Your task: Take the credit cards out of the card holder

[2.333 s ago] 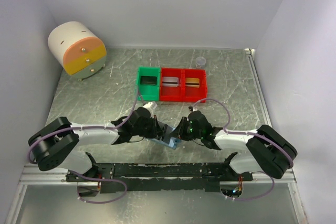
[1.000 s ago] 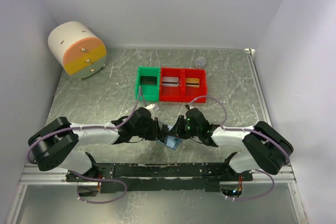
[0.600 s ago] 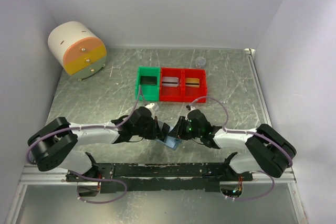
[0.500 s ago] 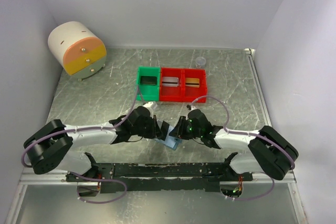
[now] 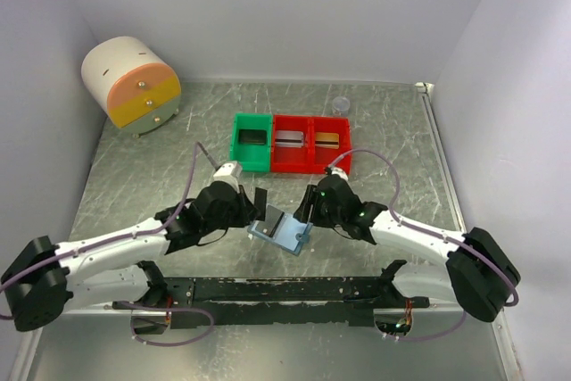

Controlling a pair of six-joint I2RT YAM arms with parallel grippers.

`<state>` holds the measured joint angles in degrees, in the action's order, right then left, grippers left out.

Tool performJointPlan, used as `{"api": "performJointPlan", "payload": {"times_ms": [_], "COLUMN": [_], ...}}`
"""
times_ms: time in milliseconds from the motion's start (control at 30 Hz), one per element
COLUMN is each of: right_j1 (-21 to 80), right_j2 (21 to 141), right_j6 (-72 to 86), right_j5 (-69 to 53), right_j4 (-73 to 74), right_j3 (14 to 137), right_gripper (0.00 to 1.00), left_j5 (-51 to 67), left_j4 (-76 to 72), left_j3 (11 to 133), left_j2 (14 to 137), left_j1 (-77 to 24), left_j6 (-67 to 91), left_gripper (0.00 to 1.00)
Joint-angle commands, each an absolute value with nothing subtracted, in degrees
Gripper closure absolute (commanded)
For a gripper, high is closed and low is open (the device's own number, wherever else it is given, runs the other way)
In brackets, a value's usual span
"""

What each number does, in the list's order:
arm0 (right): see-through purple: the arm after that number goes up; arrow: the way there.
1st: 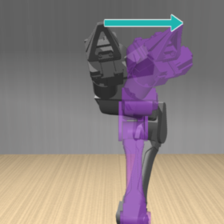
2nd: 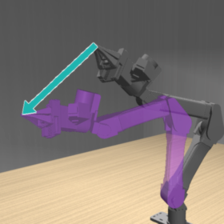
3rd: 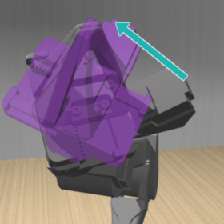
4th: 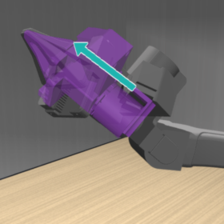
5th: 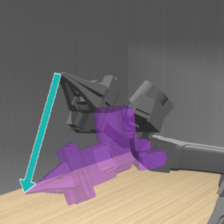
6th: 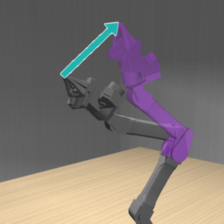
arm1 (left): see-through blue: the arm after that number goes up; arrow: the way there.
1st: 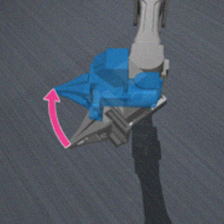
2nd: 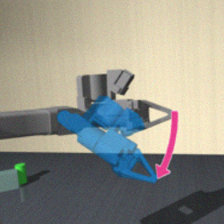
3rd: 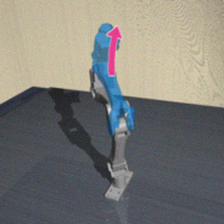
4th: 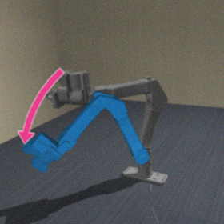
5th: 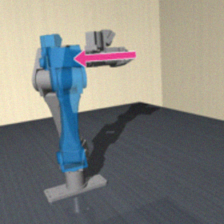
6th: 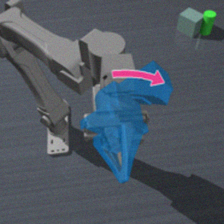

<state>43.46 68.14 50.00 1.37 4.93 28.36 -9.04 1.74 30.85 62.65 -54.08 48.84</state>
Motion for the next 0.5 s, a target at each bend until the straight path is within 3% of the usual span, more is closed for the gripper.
{"api": "performJointPlan", "payload": {"times_ms": [0,267,467], "right_j1": [43.3,43.2,43.1], "right_j2": [66.4,73.0,80.2], "right_j6": [52.4,55.8,52.1], "right_j5": [7.1,-0.5,-2.2], "right_j4": [14.4,3.5,0.7], "right_j3": [28.4,24.8,29.3], "right_gripper": [0.42,0.41,0.44], "left_j5": [-17.5,-19.8,-16.8], "left_j4": [8.0,14.5,15.5], "left_j3": [28.9,29.5,28.3], "left_j2": [57.1,53.5,53.0], "left_j1": [-53.9,-53.5,-52.8], "left_j6": [49.7,48.3,48.8], "left_gripper": [0.93,0.93,0.93]}}
